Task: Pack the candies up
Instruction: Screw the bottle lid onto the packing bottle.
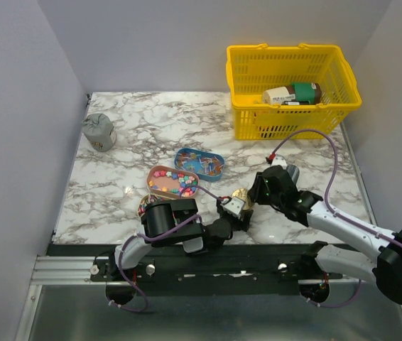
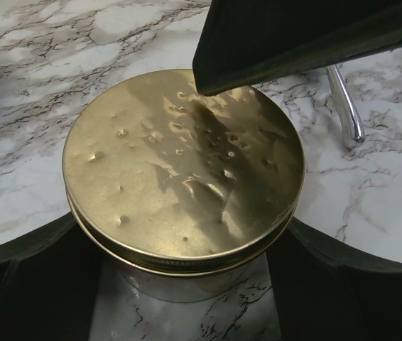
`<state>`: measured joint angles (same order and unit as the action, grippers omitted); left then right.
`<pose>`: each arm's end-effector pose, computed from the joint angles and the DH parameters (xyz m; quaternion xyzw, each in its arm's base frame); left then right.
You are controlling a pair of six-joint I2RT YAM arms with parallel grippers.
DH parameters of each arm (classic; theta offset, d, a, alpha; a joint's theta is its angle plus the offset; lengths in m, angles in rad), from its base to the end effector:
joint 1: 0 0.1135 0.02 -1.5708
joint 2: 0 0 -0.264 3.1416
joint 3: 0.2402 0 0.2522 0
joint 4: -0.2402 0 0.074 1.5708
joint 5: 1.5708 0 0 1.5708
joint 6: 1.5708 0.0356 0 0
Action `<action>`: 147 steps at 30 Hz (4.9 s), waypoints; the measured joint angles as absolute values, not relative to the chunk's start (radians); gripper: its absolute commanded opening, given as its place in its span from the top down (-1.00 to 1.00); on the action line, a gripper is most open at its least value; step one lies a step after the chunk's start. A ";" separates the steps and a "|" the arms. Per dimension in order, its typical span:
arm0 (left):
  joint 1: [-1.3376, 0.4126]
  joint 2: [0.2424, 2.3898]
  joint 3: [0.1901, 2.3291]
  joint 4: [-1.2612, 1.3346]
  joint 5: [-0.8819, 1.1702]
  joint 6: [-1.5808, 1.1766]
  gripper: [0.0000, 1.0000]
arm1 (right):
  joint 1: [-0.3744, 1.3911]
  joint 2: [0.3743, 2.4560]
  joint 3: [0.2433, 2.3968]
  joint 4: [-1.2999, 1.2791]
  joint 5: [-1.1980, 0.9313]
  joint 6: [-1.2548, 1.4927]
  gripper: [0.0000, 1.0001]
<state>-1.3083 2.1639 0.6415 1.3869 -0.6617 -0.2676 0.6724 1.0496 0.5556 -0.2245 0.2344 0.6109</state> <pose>0.1095 -0.3231 0.0769 0.1689 0.7244 -0.2683 0.6121 0.1729 0.1271 0.2076 0.0205 0.9054 0.1604 0.3926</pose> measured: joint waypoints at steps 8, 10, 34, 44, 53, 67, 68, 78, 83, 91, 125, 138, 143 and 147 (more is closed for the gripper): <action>-1.308 2.164 0.646 1.381 -0.667 -0.271 -0.25 | 0.657 1.092 0.545 -0.167 0.197 0.605 0.59; -1.308 2.164 0.648 1.377 -0.671 -0.274 -0.25 | 0.652 1.084 0.530 -0.146 0.192 0.612 0.66; -1.300 2.164 0.722 1.250 -0.724 -0.300 -0.25 | 0.649 0.719 0.371 -0.319 0.043 0.718 0.91; -1.291 2.173 0.677 1.338 -0.659 -0.289 -0.25 | 0.649 0.811 0.491 -0.410 0.178 0.748 -0.18; -1.293 2.188 0.680 1.363 -0.659 -0.267 -0.25 | 0.645 1.040 0.572 -0.321 0.223 0.688 0.44; -1.300 2.204 0.690 1.375 -0.677 -0.250 -0.25 | 0.623 1.105 0.553 -0.159 0.210 0.627 0.87; -1.301 2.205 0.692 1.372 -0.681 -0.251 -0.25 | 0.621 1.100 0.545 -0.150 0.207 0.628 0.89; -1.303 2.205 0.706 1.350 -0.704 -0.260 -0.25 | 0.607 0.929 0.419 -0.125 0.163 0.658 0.99; -1.302 2.205 0.727 1.319 -0.716 -0.266 -0.25 | 0.608 0.792 0.362 -0.186 0.086 0.673 0.99; -1.301 2.207 0.725 1.316 -0.701 -0.270 -0.25 | 0.627 0.581 0.364 -0.420 0.101 0.723 -0.04; -1.324 2.220 0.669 1.421 -0.658 -0.258 -0.25 | 0.562 1.033 0.500 -0.151 0.094 0.587 0.85; -1.342 2.202 0.721 1.302 -0.739 -0.288 -0.25 | 0.546 0.844 0.373 -0.144 0.073 0.654 0.99; -1.342 2.200 0.727 1.275 -0.747 -0.299 -0.28 | 0.543 0.789 0.355 -0.177 0.045 0.659 0.99; -1.342 2.199 0.729 1.269 -0.750 -0.300 -0.29 | 0.542 0.729 0.346 -0.229 0.007 0.664 0.99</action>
